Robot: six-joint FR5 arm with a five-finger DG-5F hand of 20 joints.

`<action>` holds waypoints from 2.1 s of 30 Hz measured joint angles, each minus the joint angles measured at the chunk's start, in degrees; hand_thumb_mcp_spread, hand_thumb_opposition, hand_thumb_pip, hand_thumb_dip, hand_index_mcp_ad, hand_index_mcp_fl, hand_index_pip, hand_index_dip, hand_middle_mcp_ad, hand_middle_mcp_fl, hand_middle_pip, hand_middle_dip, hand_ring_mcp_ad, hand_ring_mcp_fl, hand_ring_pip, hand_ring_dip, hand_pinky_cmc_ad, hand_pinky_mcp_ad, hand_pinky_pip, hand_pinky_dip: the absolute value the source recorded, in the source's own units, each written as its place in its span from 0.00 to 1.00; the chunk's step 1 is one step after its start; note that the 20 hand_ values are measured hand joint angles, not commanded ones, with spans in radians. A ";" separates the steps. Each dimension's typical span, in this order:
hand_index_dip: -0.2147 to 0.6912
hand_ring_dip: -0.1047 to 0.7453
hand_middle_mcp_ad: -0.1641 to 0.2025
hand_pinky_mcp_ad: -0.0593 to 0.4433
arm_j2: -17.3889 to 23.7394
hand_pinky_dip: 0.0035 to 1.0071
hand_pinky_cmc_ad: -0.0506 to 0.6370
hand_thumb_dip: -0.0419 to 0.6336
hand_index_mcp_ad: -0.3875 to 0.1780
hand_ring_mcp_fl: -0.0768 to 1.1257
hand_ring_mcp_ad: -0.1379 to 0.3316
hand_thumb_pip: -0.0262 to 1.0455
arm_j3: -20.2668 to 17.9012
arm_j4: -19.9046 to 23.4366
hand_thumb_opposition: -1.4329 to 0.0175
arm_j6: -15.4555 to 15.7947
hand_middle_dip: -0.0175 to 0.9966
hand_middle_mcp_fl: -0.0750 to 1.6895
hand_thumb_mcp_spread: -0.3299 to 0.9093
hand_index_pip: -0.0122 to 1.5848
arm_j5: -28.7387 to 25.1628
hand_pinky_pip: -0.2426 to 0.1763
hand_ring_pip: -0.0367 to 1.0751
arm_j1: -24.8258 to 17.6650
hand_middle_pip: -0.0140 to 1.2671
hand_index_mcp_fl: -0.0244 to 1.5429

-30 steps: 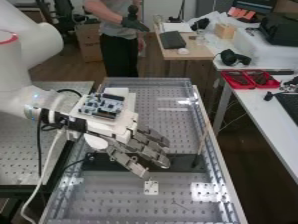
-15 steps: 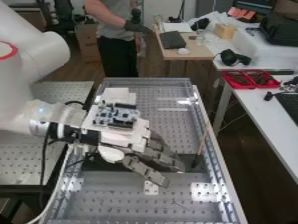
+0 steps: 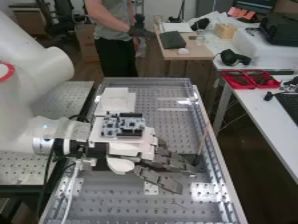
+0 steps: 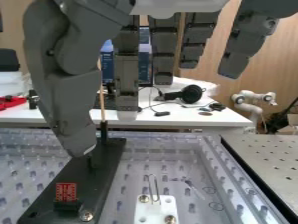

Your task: Grab the paper clip and place it in the clear container

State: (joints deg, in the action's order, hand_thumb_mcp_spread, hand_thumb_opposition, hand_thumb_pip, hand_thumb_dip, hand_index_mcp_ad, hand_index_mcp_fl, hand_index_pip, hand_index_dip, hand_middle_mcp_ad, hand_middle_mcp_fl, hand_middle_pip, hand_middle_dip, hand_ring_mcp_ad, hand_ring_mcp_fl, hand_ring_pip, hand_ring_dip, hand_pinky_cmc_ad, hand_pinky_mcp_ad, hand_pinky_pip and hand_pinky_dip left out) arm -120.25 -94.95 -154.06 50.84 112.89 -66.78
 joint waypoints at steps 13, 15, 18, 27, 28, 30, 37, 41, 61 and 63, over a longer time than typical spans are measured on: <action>0.36 0.23 0.70 0.67 -4.41 0.19 0.56 0.44 0.53 0.13 0.47 0.46 4.78 -0.61 0.43 2.37 0.32 0.18 0.68 0.64 5.38 0.74 0.15 2.12 0.11 0.23; 0.36 0.23 0.70 0.67 -4.78 0.19 0.56 0.44 0.53 0.13 0.47 0.46 5.15 -0.87 0.43 2.61 0.32 0.18 0.68 0.65 5.62 0.74 0.15 2.24 0.11 0.23; 0.36 0.23 0.70 0.67 -5.03 0.19 0.56 0.44 0.52 0.13 0.47 0.46 5.29 -0.91 0.42 2.73 0.32 0.18 0.68 0.66 5.76 0.77 0.15 2.28 0.11 0.24; 0.35 0.22 0.69 0.67 -6.07 0.19 0.55 0.44 0.51 0.14 0.46 0.46 5.63 -0.68 0.41 2.97 0.32 0.19 0.67 0.67 5.94 0.77 0.15 2.36 0.11 0.26; 0.35 0.22 0.69 0.67 -6.15 0.19 0.55 0.44 0.51 0.14 0.46 0.46 5.70 -0.69 0.42 3.03 0.32 0.19 0.68 0.67 5.98 0.77 0.15 2.39 0.11 0.27; 0.35 0.22 0.69 0.67 -6.40 0.19 0.55 0.44 0.51 0.14 0.46 0.45 5.92 -0.69 0.42 3.20 0.32 0.20 0.68 0.67 6.15 0.77 0.15 2.52 0.11 0.27; 0.35 0.22 0.65 0.67 -7.04 0.19 0.56 0.44 0.51 0.14 0.46 0.45 6.72 -0.69 0.42 3.26 0.32 0.20 0.67 0.67 6.74 0.77 0.15 2.86 0.11 0.29; 0.34 0.22 0.64 0.67 -7.66 0.19 0.55 0.44 0.48 0.16 0.46 0.44 7.42 -1.13 0.41 3.60 0.32 0.20 0.68 0.67 7.11 0.78 0.15 3.14 0.11 0.29; 0.36 0.22 0.63 0.67 -9.10 0.19 0.55 0.44 0.41 0.16 0.45 0.45 9.05 -1.93 0.37 3.70 0.32 0.21 0.75 0.80 8.00 0.82 0.15 3.98 0.11 0.42; 0.36 0.22 0.63 0.67 -9.14 0.19 0.55 0.44 0.41 0.16 0.45 0.45 9.22 -2.00 0.37 3.64 0.32 0.21 0.75 0.78 8.00 0.82 0.15 3.92 0.11 0.40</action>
State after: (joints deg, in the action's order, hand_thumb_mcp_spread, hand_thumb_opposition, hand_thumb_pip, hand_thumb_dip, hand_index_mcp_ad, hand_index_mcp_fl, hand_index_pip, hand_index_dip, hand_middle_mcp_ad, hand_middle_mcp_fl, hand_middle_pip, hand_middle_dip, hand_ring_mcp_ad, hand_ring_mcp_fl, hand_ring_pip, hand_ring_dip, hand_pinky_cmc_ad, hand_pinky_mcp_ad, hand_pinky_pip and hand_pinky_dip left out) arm -129.40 -85.73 -156.06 54.48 120.89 -62.86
